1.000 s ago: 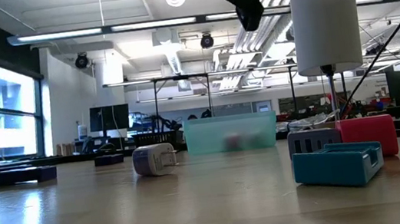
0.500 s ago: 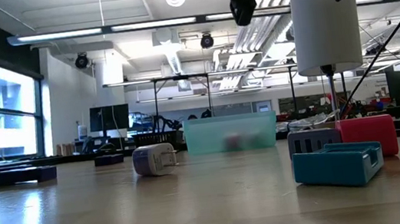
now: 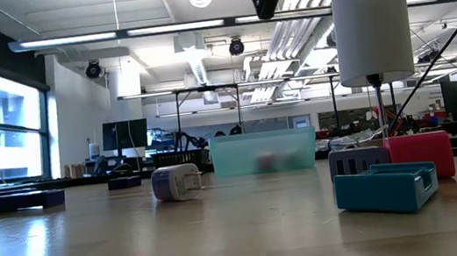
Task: Pick & Place Office items
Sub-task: Put the green charger adapter into the green bin
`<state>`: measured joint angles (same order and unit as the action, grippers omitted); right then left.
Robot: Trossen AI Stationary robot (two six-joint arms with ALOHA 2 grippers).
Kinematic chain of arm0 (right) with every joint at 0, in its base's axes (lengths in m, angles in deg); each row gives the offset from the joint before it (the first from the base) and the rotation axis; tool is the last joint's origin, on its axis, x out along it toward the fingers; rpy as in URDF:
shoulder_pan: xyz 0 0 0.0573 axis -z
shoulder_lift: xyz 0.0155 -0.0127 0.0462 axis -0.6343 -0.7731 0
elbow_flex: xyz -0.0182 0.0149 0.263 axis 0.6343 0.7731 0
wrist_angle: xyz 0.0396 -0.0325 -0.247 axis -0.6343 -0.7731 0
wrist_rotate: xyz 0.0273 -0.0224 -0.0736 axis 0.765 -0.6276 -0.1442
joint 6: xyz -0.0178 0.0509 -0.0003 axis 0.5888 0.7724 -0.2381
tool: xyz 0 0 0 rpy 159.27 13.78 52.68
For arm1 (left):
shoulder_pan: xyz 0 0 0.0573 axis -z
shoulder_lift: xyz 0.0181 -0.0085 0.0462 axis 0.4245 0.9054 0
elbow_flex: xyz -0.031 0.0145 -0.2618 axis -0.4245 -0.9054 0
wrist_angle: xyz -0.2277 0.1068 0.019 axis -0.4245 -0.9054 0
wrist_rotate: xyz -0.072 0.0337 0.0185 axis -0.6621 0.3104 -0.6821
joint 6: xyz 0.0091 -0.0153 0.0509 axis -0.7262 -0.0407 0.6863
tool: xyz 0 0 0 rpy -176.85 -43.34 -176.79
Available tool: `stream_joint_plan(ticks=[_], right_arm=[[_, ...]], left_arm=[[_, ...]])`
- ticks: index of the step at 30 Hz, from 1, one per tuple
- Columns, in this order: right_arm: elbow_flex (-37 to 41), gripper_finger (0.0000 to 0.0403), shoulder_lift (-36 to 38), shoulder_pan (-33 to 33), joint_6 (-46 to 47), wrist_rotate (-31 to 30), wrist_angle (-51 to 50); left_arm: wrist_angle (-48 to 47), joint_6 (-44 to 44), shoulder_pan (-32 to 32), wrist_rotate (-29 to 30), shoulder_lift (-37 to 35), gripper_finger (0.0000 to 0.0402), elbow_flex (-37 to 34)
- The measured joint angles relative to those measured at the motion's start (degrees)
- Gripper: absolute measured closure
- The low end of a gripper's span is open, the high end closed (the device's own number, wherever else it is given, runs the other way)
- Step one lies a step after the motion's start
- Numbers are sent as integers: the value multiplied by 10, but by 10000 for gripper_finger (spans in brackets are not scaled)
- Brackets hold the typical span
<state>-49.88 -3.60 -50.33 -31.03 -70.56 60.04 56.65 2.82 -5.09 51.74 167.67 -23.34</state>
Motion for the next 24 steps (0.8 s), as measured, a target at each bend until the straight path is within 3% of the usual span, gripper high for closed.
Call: stream_joint_plan(ticks=[5,13,24], right_arm=[[0,150,0,7,5,7,-4],[-1,247,-1,18,15,29,-17],[0,252,-1,24,-1,47,-56]], left_arm=[[-2,0,0,1,0,275,0],[-33,8,0,-5,0,275,1],[-34,32,1,-12,28,268,1]])
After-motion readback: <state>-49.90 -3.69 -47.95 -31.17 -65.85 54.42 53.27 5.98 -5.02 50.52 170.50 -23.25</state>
